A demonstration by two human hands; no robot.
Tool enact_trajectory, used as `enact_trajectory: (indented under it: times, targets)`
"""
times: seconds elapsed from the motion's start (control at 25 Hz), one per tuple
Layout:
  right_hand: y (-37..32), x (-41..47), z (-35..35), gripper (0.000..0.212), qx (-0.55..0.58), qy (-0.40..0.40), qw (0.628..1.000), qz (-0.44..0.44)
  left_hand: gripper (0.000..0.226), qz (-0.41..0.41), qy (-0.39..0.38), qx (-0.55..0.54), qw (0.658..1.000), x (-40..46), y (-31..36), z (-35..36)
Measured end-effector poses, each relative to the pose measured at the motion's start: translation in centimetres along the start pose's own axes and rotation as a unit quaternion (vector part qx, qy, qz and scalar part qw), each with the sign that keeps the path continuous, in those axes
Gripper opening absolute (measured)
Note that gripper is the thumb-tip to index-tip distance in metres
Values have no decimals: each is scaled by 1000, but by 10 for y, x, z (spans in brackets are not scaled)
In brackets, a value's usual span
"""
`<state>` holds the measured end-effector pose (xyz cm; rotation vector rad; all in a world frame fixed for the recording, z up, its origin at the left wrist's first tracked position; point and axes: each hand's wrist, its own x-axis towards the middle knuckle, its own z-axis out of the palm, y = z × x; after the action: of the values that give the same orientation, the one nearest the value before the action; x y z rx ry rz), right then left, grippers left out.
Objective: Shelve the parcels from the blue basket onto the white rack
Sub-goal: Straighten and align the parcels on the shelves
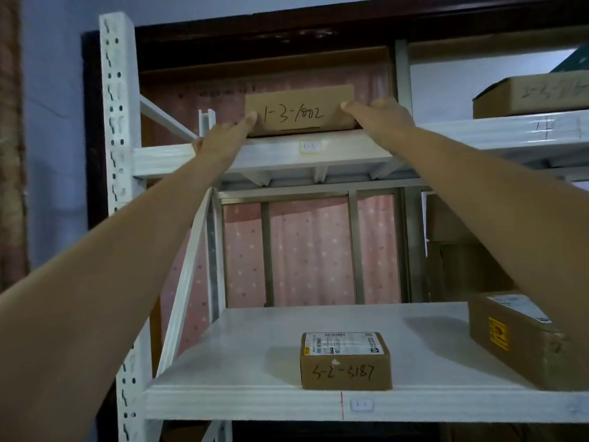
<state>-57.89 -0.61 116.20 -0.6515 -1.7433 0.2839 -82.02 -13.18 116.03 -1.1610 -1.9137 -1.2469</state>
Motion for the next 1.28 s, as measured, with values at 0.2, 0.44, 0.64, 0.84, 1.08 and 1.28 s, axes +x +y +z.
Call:
enact_trajectory:
  times: [0.2, 0.44, 0.64, 0.84, 1.08, 1.28]
  targets:
    - [-1, 2, -2, 54, -21, -6, 1000, -16, 57, 20, -3, 48, 999, 5, -4, -2]
    - [-2, 0, 2, 43, -76, 24, 996, -40, 50, -1, 13, -10, 1000, 4, -2, 1]
    - [-2, -1, 4, 39, -101, 27, 994, -44, 47, -1, 21, -30, 999, 4, -4, 2]
    - [-3, -2, 5, 34, -114, 36, 991, -53, 42, 7, 21, -43, 999, 4, -8, 1]
    - [-5, -9, -2, 32, -103, 17, 993, -61, 48, 3, 5, -8, 1000, -8, 1, -5]
    - [13, -24, -62, 29, -51, 59, 986, -146, 38, 89, 258, -61, 960, -50, 62, -8]
